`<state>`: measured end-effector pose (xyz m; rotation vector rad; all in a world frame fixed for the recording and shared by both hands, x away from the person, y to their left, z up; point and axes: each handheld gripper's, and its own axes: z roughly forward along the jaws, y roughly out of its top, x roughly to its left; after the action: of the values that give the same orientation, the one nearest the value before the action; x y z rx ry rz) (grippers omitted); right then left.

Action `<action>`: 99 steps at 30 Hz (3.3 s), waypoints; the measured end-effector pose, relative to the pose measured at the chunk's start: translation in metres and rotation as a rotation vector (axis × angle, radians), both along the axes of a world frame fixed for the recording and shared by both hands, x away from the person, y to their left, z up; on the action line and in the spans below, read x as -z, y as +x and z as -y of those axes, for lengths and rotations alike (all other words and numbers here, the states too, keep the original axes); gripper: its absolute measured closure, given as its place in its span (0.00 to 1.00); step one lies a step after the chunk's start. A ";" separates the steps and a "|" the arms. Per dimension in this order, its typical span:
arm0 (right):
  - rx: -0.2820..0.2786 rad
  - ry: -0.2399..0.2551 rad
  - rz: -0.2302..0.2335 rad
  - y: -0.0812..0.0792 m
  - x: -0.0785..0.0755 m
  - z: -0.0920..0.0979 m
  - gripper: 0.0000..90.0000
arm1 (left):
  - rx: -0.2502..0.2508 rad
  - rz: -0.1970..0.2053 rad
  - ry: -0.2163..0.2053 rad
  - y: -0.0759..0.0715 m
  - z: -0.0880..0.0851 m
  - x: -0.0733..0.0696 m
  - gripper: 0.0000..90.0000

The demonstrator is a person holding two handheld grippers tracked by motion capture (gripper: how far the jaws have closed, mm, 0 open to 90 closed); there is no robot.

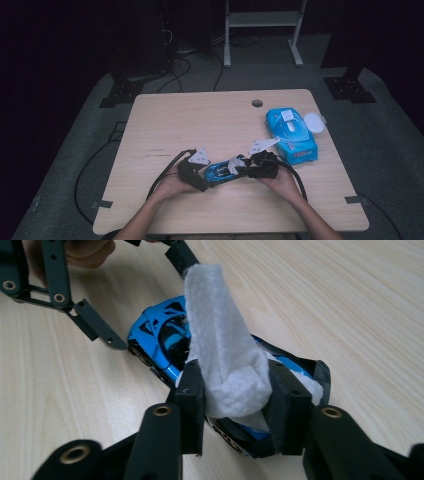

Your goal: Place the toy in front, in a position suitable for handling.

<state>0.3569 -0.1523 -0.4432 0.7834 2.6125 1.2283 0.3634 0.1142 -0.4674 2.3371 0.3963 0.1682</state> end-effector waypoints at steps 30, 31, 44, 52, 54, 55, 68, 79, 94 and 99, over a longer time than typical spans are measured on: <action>0.079 -0.045 0.054 -0.011 0.003 0.011 0.92 | 0.009 0.010 0.005 -0.002 0.005 0.002 0.29; 0.063 -0.045 0.057 -0.012 0.005 0.004 0.92 | 0.009 0.011 0.004 -0.002 0.005 0.002 0.29; 0.070 -0.045 0.052 -0.010 0.003 0.010 0.92 | 0.013 0.014 0.001 -0.002 0.004 0.003 0.29; 0.077 -0.027 0.036 -0.008 0.006 0.014 0.92 | 0.001 0.003 -0.008 -0.003 0.001 0.003 0.27; 0.081 -0.020 0.033 -0.008 0.007 0.016 0.92 | -0.003 -0.014 -0.011 -0.002 0.000 0.004 0.27; 0.083 -0.021 0.033 -0.008 0.007 0.017 0.92 | -0.001 -0.008 -0.013 -0.002 0.000 0.004 0.28; -0.014 0.004 0.038 -0.016 0.006 -0.017 0.93 | -0.004 -0.002 -0.011 -0.002 0.003 0.003 0.29; 0.019 -0.035 0.060 -0.018 0.005 -0.008 0.93 | -0.001 0.013 -0.004 -0.002 0.005 0.002 0.29; -0.014 -0.036 0.027 -0.017 0.002 -0.022 0.93 | -0.006 0.014 -0.012 -0.003 0.006 0.003 0.29; -0.063 -0.018 -0.005 -0.016 0.006 -0.046 0.93 | -0.010 0.015 -0.016 -0.003 0.007 0.003 0.29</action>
<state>0.3405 -0.1063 -0.4493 0.7065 2.6680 1.2184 0.3600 0.1073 -0.4706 2.3167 0.4008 0.1871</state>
